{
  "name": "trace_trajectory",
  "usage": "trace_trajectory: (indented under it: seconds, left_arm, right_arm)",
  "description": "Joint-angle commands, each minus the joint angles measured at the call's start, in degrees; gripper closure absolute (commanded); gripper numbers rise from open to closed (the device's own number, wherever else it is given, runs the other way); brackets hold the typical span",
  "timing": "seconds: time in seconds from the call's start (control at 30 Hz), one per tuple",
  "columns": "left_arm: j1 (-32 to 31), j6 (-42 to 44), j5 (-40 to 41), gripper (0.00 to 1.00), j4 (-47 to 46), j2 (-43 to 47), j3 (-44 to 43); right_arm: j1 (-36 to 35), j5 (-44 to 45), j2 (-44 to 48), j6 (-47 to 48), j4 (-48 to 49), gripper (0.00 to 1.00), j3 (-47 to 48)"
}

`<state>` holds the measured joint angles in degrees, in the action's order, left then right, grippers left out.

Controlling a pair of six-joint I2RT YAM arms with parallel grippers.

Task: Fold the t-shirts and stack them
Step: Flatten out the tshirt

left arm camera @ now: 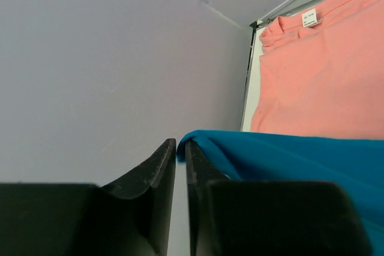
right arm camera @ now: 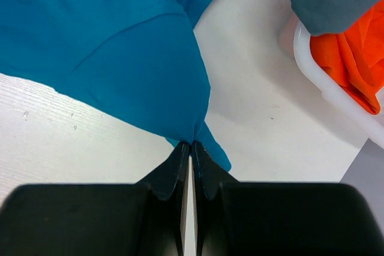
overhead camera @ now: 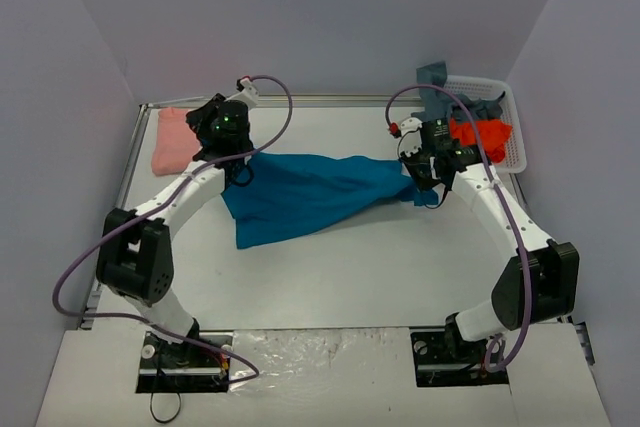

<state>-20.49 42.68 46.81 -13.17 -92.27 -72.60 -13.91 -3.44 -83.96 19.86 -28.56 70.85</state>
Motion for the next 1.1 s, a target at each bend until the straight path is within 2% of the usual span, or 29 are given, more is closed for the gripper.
trace_trajectory:
  seconds: [0.0,0.1,0.13,0.17,0.27,0.37,0.4,0.47,0.5,0.57,0.6,0.67,0.73,0.87,1.07]
  left_arm:
    - [0.6,3.7,4.0,0.87,-8.9,-6.0,-2.4]
    - [0.6,8.3,6.7,0.47,-16.5,-11.2,-2.9]
    - [0.6,9.4,8.2,0.38,-18.4,-12.2,-2.9]
    - [0.5,10.3,8.7,0.22,-19.7,-12.8,-2.8]
    - [0.5,9.4,8.6,0.10,-18.5,-12.4,-2.6]
    - [0.5,-0.9,3.1,0.09,2.2,-7.7,-3.0]
    - [0.5,-7.8,0.2,0.09,7.8,-4.2,-3.7]
    - [0.4,-12.9,-7.5,0.11,18.8,0.0,-3.7]
    - [0.1,-15.1,-16.4,0.13,26.4,4.3,-3.3]
    - [-1.4,-15.5,-24.3,0.16,33.2,9.1,0.3]
    - [-1.8,-14.6,-32.8,0.17,35.0,13.8,3.4]
    - [-4.2,-13.2,-43.7,0.17,40.7,20.5,6.7]
    - [-8.8,-13.1,-45.4,0.18,44.0,24.5,11.0]
    - [-14.4,-13.0,-44.6,0.22,47.1,25.9,16.6]
    - [-14.9,-13.2,-45.4,0.27,42.3,26.7,24.3]
  right_arm:
    - [0.5,0.6,2.2,0.6,-1.4,1.00,-1.0]
    - [0.6,0.5,1.7,0.5,-1.3,1.00,-1.4]
    - [0.6,0.5,1.4,0.4,-1.3,1.00,-1.4]
    - [0.6,0.5,1.3,0.3,-1.3,1.00,-1.3]
    - [0.6,0.3,0.7,0.2,-1.3,1.00,-1.2]
    - [0.7,0.1,0.2,0.2,-1.1,1.00,-1.2]
    - [0.6,0.1,-0.1,0.2,-0.9,1.00,-1.2]
    - [0.6,0.0,-0.8,0.0,-0.5,1.00,-1.3]
    - [0.6,-0.2,-0.9,0.0,-0.2,1.00,-1.5]
    - [0.8,-0.2,-1.6,0.0,0.1,1.00,-2.1]
    - [0.8,0.2,-2.1,0.0,0.6,1.00,-2.3]
    - [0.8,-0.2,-2.4,-0.1,1.6,1.00,-3.0]
    - [1.1,-0.6,-3.0,-0.3,2.4,1.00,-3.7]
    - [1.3,-1.8,-4.9,-0.8,3.9,1.00,-4.4]
    - [1.3,-2.5,-6.7,-1.0,4.9,1.00,-5.0]
